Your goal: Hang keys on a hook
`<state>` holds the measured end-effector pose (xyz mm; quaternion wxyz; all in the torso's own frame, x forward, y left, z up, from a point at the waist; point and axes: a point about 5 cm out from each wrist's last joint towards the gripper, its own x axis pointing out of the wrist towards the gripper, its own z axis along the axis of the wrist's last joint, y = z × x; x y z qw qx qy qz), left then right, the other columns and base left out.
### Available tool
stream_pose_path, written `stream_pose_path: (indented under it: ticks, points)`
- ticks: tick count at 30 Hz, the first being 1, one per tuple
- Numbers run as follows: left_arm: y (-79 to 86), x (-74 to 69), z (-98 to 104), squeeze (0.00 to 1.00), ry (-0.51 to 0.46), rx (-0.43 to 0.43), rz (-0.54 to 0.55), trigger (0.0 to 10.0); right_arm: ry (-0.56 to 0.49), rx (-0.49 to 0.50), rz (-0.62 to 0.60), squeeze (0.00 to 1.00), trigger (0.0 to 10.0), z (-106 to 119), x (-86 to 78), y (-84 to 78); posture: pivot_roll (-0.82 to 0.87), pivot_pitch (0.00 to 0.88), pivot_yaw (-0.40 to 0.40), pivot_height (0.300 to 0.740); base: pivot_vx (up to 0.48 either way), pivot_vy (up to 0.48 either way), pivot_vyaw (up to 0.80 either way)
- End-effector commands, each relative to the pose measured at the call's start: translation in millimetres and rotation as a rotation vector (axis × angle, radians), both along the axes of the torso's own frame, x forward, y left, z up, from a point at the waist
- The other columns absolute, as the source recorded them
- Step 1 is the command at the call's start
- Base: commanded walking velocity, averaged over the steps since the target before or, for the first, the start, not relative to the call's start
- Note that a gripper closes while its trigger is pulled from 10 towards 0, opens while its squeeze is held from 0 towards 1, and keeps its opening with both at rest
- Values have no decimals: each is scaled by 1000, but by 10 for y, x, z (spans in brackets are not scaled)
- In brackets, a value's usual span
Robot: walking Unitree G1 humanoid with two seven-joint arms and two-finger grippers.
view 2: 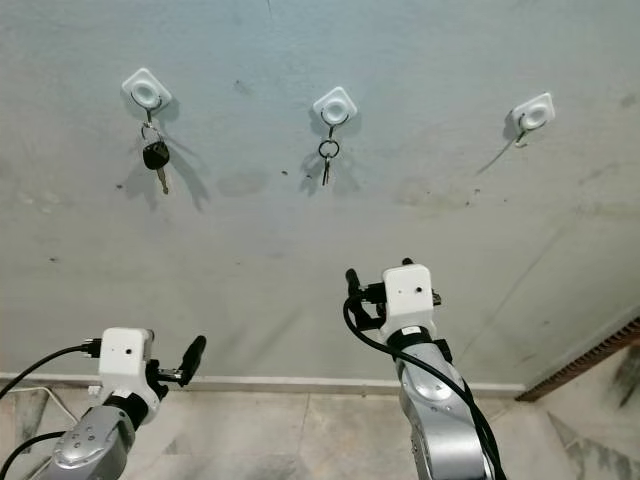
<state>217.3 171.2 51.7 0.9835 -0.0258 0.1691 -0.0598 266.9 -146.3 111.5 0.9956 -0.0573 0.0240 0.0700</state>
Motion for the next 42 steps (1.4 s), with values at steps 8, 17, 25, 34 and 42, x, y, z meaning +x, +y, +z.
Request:
stream_pose_path:
  ticks: [8, 17, 25, 34, 42]
  points:
    - [-21, 1, 19, 0, -3, 17, -28, 10000, -6, 1, -13, 0, 10000, 22, 11, -11, 39, 89, -21, 740, 0, 366, 0]
    - [-28, 30, 23, 0, -6, 24, -34, 10000, -9, -1, -11, 0, 10000, 23, 35, -1, 41, 85, -20, 740, 0, 383, 0]
    - [-96, 60, 54, 0, -26, 14, -58, 10000, -3, -1, -4, 0, 10000, 12, 43, 8, 42, 81, -22, 740, 0, 77, 0]
    - [-123, 68, 66, 0, -34, 8, -87, 10000, -4, 0, -5, 0, 10000, 9, 70, 11, 48, 73, -20, 740, 0, 0, 0]
    - [-143, 66, 83, 0, -45, 24, -109, 10000, 10, 2, 45, 0, 10000, -17, 53, 102, 52, 71, -19, 740, 0, 0, 0]
